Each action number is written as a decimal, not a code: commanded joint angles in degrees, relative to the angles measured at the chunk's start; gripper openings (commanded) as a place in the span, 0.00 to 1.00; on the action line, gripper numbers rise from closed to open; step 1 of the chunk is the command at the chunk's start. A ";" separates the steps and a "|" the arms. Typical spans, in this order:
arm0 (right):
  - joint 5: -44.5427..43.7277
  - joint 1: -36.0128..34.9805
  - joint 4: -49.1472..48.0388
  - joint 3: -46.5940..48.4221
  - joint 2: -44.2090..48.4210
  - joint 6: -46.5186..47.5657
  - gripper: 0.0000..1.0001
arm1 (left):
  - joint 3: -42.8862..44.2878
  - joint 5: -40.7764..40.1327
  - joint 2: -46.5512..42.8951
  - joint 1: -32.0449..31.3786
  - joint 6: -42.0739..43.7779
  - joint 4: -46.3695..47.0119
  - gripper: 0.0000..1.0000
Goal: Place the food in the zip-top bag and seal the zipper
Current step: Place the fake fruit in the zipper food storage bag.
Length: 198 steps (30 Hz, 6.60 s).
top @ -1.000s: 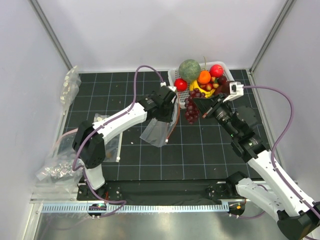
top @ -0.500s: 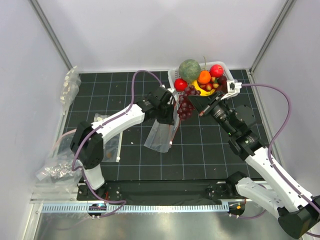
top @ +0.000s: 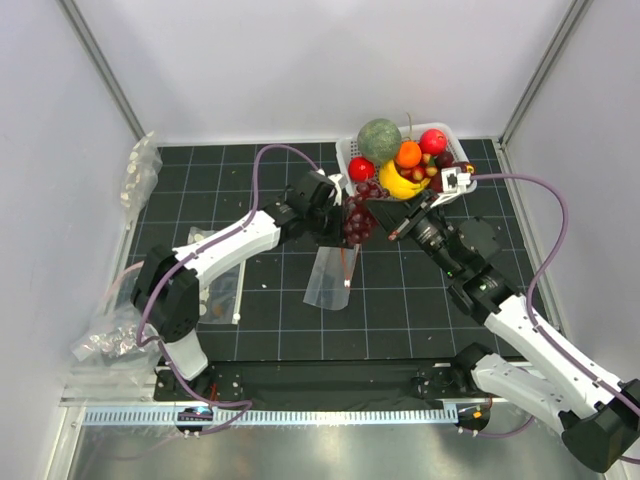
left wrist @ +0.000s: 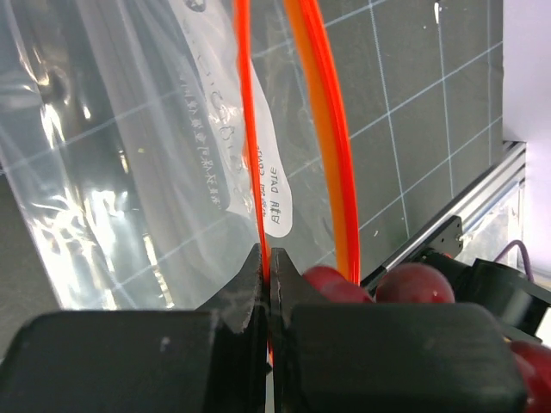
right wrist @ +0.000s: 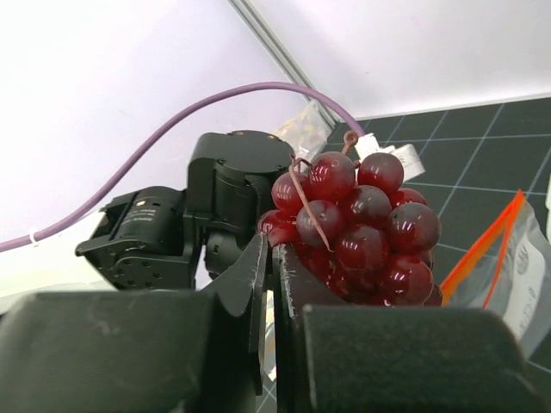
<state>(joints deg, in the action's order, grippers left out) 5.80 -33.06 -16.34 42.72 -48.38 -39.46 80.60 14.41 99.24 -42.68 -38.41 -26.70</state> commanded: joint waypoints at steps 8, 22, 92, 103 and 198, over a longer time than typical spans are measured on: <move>-3.34 -2.89 -8.09 0.97 -0.05 1.41 0.01 | -0.44 2.11 -2.21 0.31 -1.05 3.41 0.00; -12.31 -4.56 -3.52 -4.66 1.01 2.81 0.01 | -4.39 -0.44 -8.80 1.19 -0.17 3.58 0.00; -22.58 -21.35 5.35 2.63 -17.98 11.43 0.01 | -15.03 -0.79 -23.65 4.53 -0.17 9.73 0.00; -16.29 -14.78 3.88 1.85 -17.01 9.42 0.01 | -14.77 9.67 -19.26 3.31 0.44 12.81 0.00; -0.44 -7.46 18.87 1.83 0.14 5.18 0.01 | -34.02 20.83 -27.35 8.05 -29.09 63.88 0.00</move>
<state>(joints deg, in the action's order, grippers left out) 7.66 -40.32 2.63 42.11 -48.29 -35.94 46.57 33.08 74.65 -35.18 -66.70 33.21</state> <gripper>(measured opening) 0.088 0.014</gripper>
